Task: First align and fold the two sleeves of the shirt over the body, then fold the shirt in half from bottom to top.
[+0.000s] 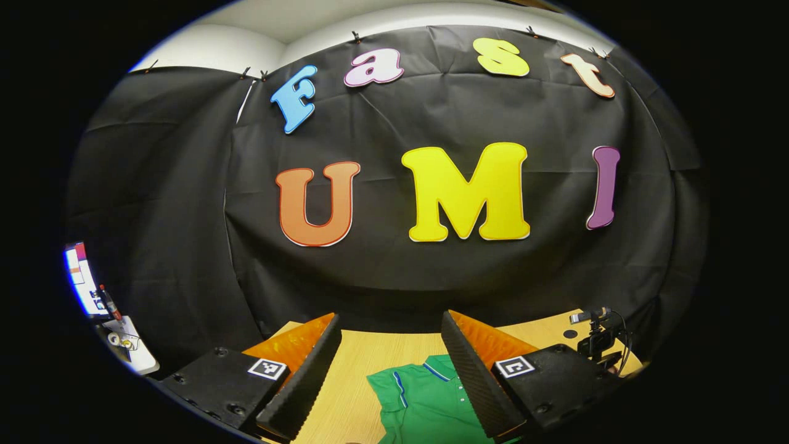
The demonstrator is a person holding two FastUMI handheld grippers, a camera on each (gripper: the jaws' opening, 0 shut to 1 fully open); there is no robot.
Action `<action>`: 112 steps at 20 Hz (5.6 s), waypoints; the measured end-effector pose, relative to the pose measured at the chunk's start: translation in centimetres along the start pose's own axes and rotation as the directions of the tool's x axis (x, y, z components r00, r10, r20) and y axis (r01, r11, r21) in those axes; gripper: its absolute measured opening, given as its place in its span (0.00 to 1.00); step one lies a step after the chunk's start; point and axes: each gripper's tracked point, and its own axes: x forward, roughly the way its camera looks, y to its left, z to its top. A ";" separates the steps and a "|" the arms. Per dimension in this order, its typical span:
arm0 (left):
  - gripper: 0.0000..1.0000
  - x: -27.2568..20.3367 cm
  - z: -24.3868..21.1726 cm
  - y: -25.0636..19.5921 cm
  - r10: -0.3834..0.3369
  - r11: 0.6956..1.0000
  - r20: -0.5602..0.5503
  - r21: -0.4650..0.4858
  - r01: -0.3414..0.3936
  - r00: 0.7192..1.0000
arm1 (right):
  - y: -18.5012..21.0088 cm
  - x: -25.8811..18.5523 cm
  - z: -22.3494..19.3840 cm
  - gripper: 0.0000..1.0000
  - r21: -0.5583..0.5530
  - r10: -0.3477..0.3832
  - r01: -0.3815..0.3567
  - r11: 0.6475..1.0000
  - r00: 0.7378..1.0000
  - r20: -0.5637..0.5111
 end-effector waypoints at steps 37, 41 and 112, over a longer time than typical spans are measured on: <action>1.00 1.7 -8.8 2.7 -0.086 0.996 -0.168 -0.053 0.078 0.982 | 14.2 -17.9 6.0 0.96 -0.053 0.049 -0.033 0.998 0.936 0.347; 1.00 6.2 -14.7 1.2 -0.153 0.987 -0.292 -0.087 0.133 0.944 | 13.5 -22.8 5.2 0.96 -0.051 0.047 -0.030 0.998 0.926 0.373; 0.08 18.1 -30.7 -0.5 -0.264 0.964 -0.554 -0.171 0.203 0.789 | 11.0 -17.7 -2.4 0.96 0.037 0.047 -0.052 0.998 0.991 0.129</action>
